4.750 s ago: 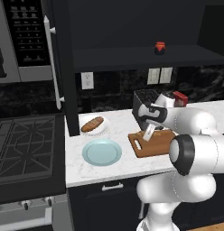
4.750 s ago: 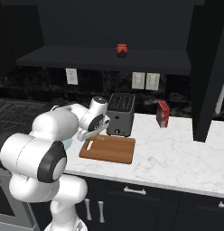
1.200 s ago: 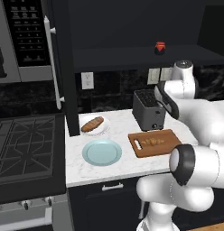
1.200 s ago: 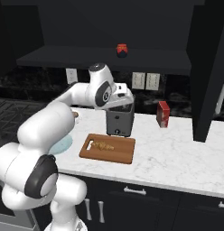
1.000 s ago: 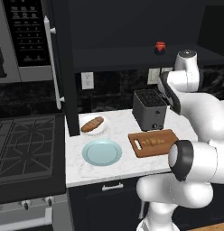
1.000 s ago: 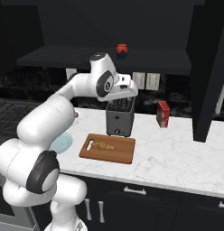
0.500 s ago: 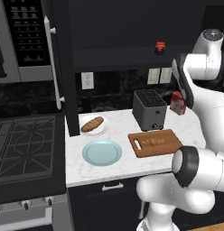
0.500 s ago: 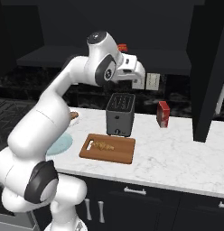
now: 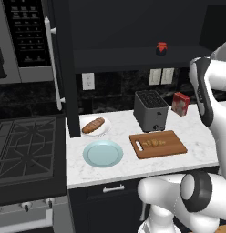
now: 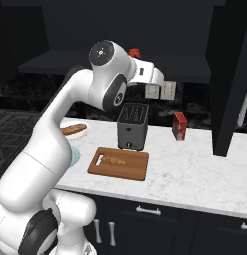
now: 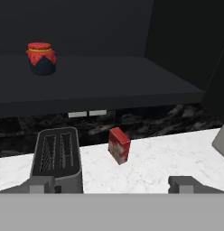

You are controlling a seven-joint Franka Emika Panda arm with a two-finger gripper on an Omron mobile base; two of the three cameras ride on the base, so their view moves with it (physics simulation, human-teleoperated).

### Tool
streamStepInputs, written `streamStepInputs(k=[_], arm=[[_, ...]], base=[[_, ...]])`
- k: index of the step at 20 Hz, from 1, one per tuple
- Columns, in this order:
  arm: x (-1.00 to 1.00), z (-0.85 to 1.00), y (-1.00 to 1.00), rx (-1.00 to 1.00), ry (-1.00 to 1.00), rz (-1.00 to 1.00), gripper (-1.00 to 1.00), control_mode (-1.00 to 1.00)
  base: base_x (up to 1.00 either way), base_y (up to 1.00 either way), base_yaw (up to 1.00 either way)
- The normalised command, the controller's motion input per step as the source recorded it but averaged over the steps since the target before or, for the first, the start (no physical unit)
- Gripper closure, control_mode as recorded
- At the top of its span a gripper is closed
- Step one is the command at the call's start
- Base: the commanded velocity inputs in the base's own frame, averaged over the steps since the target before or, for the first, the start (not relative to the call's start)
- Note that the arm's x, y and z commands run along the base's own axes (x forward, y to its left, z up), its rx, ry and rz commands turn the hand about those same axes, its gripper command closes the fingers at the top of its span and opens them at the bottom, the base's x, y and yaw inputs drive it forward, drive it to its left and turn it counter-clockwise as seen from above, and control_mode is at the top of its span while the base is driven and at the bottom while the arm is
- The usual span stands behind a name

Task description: From the different types of pastries on the counter, select a croissant and place it on the cutting board. Then retrieve a jar of jam from the cabinet and place it alongside the croissant on the cutting board.

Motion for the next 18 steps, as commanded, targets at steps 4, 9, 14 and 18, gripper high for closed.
streamStepInputs(k=[4, 9, 14, 18], arm=[[-0.01, 0.91, 0.13, 0.0, -0.1, 0.05, -1.0, -1.0], [0.0, 0.85, 0.15, 0.12, 0.12, 0.13, -1.0, -1.0], [-0.01, 0.31, 0.24, 0.06, 0.01, 0.1, -1.0, -1.0], [0.0, -0.03, 0.19, 0.0, -0.41, 0.02, -1.0, -1.0]], base=[[0.0, 0.0, 0.0], [0.0, 0.0, 0.0], [0.0, 0.0, 0.0], [0.0, 0.0, 0.0]])
